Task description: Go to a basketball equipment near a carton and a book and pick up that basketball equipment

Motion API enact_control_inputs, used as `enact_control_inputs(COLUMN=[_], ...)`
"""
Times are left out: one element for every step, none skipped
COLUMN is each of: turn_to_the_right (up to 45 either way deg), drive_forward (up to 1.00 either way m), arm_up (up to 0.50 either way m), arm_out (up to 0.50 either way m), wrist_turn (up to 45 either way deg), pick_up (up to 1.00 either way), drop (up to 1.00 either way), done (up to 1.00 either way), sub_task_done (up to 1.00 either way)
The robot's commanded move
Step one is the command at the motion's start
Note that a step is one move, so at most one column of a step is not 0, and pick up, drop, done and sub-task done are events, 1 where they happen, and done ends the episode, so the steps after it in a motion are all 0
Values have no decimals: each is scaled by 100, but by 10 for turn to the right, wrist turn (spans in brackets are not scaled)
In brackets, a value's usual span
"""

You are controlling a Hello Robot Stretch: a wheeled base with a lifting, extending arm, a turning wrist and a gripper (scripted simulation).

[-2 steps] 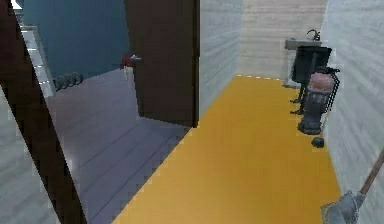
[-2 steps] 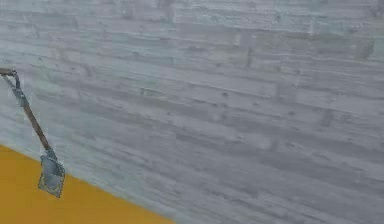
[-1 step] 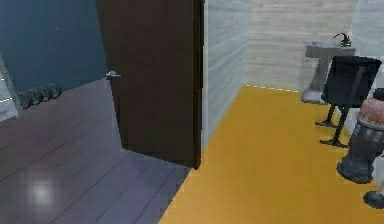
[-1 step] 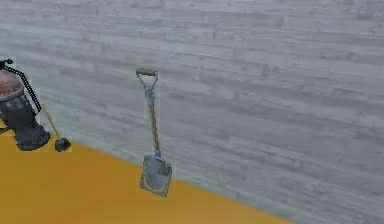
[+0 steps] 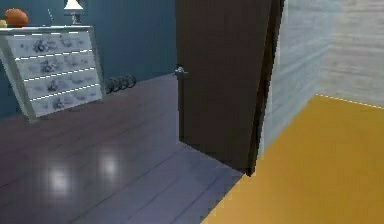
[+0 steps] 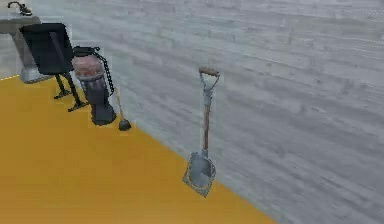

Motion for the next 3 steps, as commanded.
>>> enact_control_inputs(turn_to_the_right=[0,-450,0], drive_forward=[45,0,100], arm_up=[0,0,0], arm_out=[0,0,0], wrist_turn=[0,0,0], pick_up=[0,0,0], drop=[0,0,0], done=[0,0,0], sub_task_done=[0,0,0])
